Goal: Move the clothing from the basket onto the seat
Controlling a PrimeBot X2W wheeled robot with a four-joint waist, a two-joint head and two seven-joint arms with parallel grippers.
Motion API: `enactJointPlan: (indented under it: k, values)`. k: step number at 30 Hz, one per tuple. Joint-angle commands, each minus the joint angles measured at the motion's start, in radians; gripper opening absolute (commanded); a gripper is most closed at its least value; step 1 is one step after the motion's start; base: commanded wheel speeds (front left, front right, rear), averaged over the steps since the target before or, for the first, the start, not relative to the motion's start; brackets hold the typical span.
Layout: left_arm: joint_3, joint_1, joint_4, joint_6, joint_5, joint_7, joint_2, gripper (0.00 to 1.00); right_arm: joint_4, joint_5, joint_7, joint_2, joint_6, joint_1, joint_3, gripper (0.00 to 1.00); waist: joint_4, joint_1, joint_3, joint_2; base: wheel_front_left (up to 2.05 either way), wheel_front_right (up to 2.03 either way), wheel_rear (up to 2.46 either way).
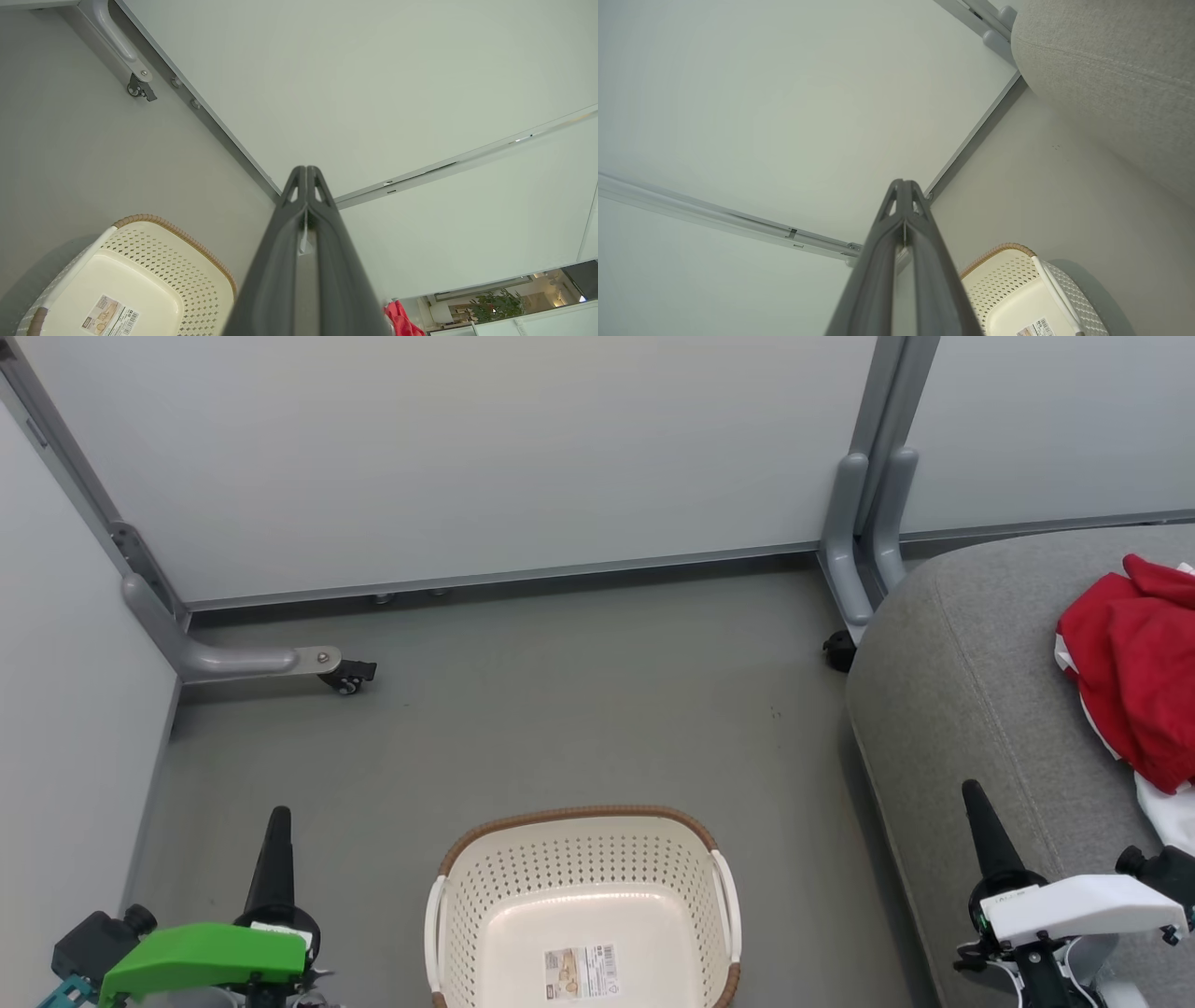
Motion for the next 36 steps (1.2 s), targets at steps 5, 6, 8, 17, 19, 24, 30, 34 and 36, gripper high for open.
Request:
enactJointPlan:
  k: [5,6,8,17,19,24,30,34,36]
  values:
    - [0.014,-0.035,0.0,-0.007,-0.065,0.016,0.007,0.0,0.001,0.069,0.018,-0.007,-0.001,-0.026,-0.01,0.0,-0.002,0.0,0.002,0.0,0.0,0.0,0.0]
    - [0.016,-0.037,0.001,-0.008,-0.076,0.018,0.007,0.0,0.003,0.08,0.02,-0.006,-0.001,-0.027,-0.011,0.0,-0.002,0.0,0.003,0.0,0.0,0.0,0.0]
    - [0.019,-0.04,0.004,-0.009,-0.094,0.024,0.007,0.0,0.005,0.099,0.026,-0.006,0.0,-0.03,-0.013,0.0,-0.003,0.0,0.003,0.0,0.0,0.0,0.0]
    - [0.032,-0.055,0.012,-0.013,-0.171,0.045,0.006,0.0,0.014,0.181,0.047,-0.006,0.0,-0.041,-0.023,0.0,-0.005,0.0,0.007,0.0,0.0,0.0,0.0]
    - [0.036,-0.057,0.014,-0.013,-0.186,0.05,0.006,0.0,0.016,0.199,0.052,-0.006,0.0,-0.044,-0.025,0.0,-0.006,0.0,0.008,0.0,0.0,0.0,0.0]
    - [0.044,-0.063,0.019,-0.014,-0.228,0.061,0.005,0.0,0.021,0.242,0.063,-0.005,0.0,-0.049,-0.03,0.0,-0.007,0.0,0.01,0.0,0.0,0.0,0.0]
    - [0.053,-0.073,0.024,-0.015,-0.272,0.075,0.004,0.0,0.027,0.291,0.077,-0.005,-0.001,-0.054,-0.036,0.0,-0.009,0.0,0.012,0.0,0.0,0.0,0.0]
    - [0.059,-0.077,0.027,-0.017,-0.301,0.084,0.003,0.0,0.031,0.323,0.086,-0.004,-0.001,-0.06,-0.04,0.0,-0.01,0.0,0.014,0.0,0.0,0.0,0.0]
    - [0.061,-0.079,0.029,-0.017,-0.315,0.09,0.003,0.0,0.032,0.337,0.091,-0.004,-0.001,-0.062,-0.042,0.0,-0.011,0.0,0.014,0.0,0.0,0.0,0.0]
